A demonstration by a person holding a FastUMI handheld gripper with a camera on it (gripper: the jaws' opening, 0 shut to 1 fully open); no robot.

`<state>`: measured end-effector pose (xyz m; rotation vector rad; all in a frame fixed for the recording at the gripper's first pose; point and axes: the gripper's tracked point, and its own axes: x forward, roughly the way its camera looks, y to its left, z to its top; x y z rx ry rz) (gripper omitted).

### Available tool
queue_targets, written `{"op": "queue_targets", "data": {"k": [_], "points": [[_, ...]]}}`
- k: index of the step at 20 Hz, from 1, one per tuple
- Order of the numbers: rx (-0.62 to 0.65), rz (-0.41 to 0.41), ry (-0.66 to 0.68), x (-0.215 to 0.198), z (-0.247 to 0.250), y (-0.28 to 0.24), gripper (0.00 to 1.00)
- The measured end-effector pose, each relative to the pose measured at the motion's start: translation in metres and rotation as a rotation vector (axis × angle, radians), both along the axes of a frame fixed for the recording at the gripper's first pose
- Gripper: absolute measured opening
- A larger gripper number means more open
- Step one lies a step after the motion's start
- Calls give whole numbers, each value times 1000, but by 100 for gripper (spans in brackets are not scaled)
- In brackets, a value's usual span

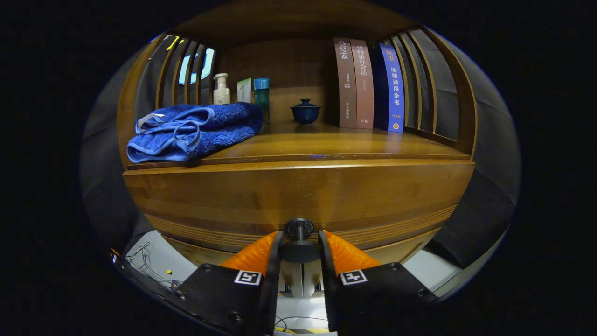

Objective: Pull open the drawer, take out the items inside it, and place them on the countertop above the cabinet.

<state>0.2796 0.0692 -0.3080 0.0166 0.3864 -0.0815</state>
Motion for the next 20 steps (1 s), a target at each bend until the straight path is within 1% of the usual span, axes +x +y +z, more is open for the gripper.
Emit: {"op": "queue_targets", "data": {"k": [1, 2, 4, 8, 20], "points": [[2, 1, -5, 0, 0, 0, 46], [9, 6, -2, -2, 1, 0, 38], [17, 6, 0, 0, -1, 1, 30], [5, -1, 6, -15, 0, 0, 30], [27, 4, 22, -103, 0, 1, 30]]}}
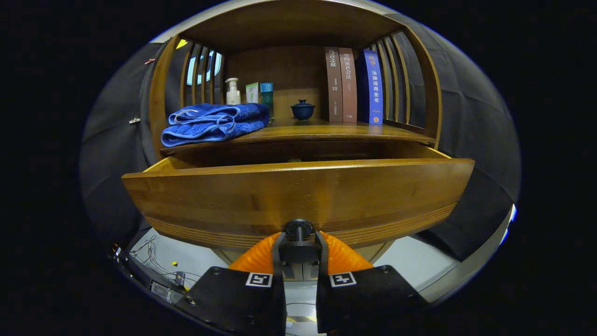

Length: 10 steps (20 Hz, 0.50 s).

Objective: Pull open the drawer, take out the items inside it, and place them on the countertop above the cabinet.

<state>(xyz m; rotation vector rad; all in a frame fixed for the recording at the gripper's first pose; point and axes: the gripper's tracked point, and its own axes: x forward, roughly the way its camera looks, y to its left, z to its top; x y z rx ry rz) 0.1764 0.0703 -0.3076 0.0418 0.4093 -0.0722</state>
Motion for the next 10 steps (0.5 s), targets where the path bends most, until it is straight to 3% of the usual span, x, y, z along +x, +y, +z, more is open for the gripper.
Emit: {"op": "queue_targets", "data": {"k": [10], "points": [[-1, 7, 13, -50, -1, 2, 29]]}}
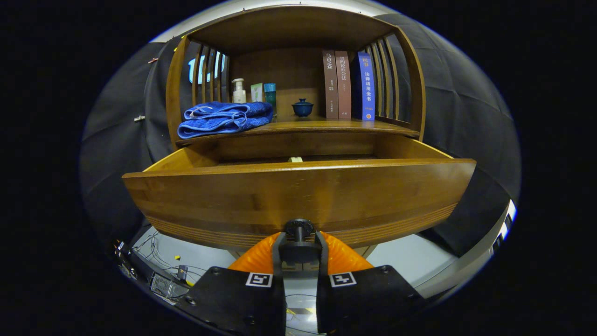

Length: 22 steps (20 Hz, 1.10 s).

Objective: Pull open the drawer, take out the items inside it, and place them on the countertop above the cabinet.

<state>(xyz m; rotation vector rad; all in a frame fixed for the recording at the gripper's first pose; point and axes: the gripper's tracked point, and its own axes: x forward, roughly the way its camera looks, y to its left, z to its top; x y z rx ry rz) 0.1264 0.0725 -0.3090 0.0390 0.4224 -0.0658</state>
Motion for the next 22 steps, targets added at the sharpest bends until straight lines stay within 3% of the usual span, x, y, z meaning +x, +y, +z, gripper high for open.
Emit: {"op": "queue_targets", "data": {"k": [16, 18, 22], "points": [[-4, 3, 14, -19, -10, 0, 32], [6, 7, 18, -19, -10, 1, 42], [-19, 13, -17, -18, 5, 2, 80]]}}
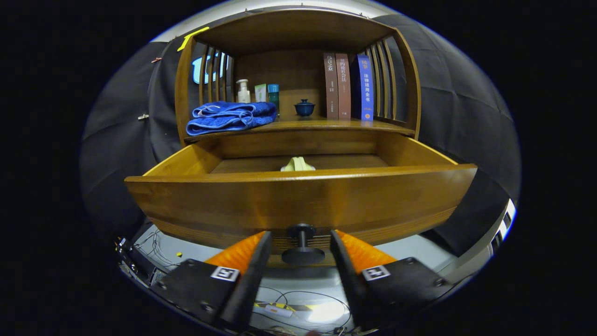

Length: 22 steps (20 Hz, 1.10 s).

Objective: Pull open the drawer, take out the items inside it, and place them on the countertop above the cabinet.

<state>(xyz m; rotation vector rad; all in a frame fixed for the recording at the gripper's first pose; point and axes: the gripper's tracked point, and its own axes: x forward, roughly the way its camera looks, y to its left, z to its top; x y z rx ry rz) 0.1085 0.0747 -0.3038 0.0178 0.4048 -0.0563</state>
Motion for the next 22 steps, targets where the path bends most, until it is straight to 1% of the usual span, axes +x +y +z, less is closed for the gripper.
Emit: {"op": "queue_targets", "data": {"k": [2, 6, 8, 13, 16, 18, 20, 22], "points": [[-32, 1, 5, -4, 7, -1, 99], [-68, 5, -35, -12, 39, -1, 99], [-81, 6, -27, -16, 53, -1, 100], [-65, 0, -4, -14, 96, -1, 100], [-64, -7, -3, -1, 127, -2, 100], [-56, -13, 5, 16, 143, -3, 100], [-52, -15, 25, 39, 147, -5, 100], [-58, -17, 80, 62, 137, -6, 99]]}}
